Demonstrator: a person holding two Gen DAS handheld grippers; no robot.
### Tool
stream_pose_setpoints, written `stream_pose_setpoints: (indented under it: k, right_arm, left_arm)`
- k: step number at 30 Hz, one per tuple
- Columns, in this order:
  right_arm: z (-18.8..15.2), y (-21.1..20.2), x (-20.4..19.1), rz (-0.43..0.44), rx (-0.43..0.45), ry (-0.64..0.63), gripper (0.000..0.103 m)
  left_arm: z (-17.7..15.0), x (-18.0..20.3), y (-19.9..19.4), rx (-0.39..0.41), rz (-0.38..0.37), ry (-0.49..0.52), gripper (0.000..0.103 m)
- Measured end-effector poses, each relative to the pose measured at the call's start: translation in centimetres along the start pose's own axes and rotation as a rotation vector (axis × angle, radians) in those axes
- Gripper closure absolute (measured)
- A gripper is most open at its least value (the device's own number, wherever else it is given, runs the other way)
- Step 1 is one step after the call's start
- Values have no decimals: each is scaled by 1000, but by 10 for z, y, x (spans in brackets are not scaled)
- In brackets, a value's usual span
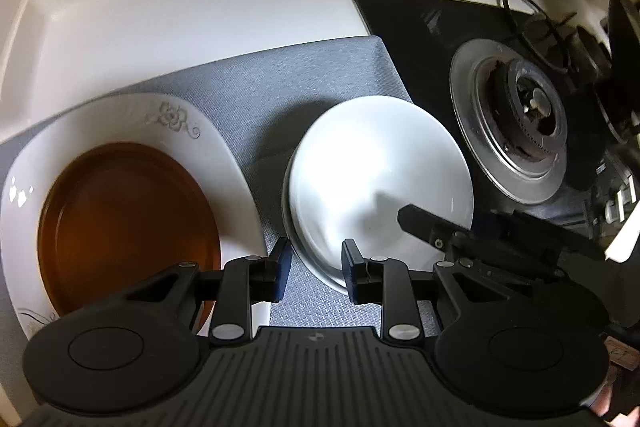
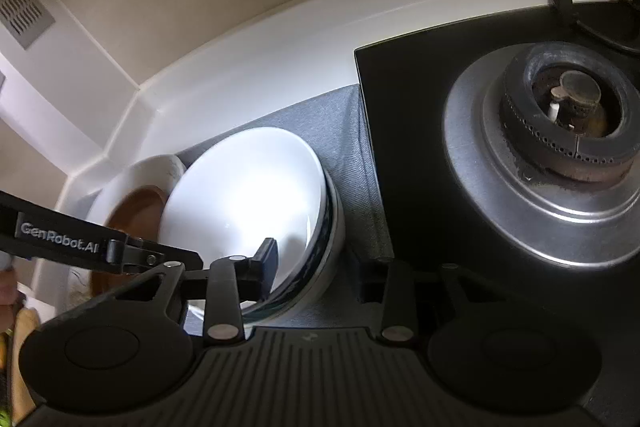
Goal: Organize plates and bowls
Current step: 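Grasp the bowl stack rim with the right gripper while the left gripper holds it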
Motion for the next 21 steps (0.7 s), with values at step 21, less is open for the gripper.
stream_pose_setpoints:
  k: [21]
  right_arm:
    - [-21, -26, 6, -75, -39, -54, 69]
  left_arm:
    - [-18, 17, -1, 37, 4, 40, 80]
Point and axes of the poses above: each gripper's, at about its wrist camera, not at the fingertips, and y roughly the way its jaws point, x to its right, z to its top, the point moved 7 cm from there along y, roughly the way its jaws point, and after that the axes turned 11 degrees about z, right-handed, at the moved point
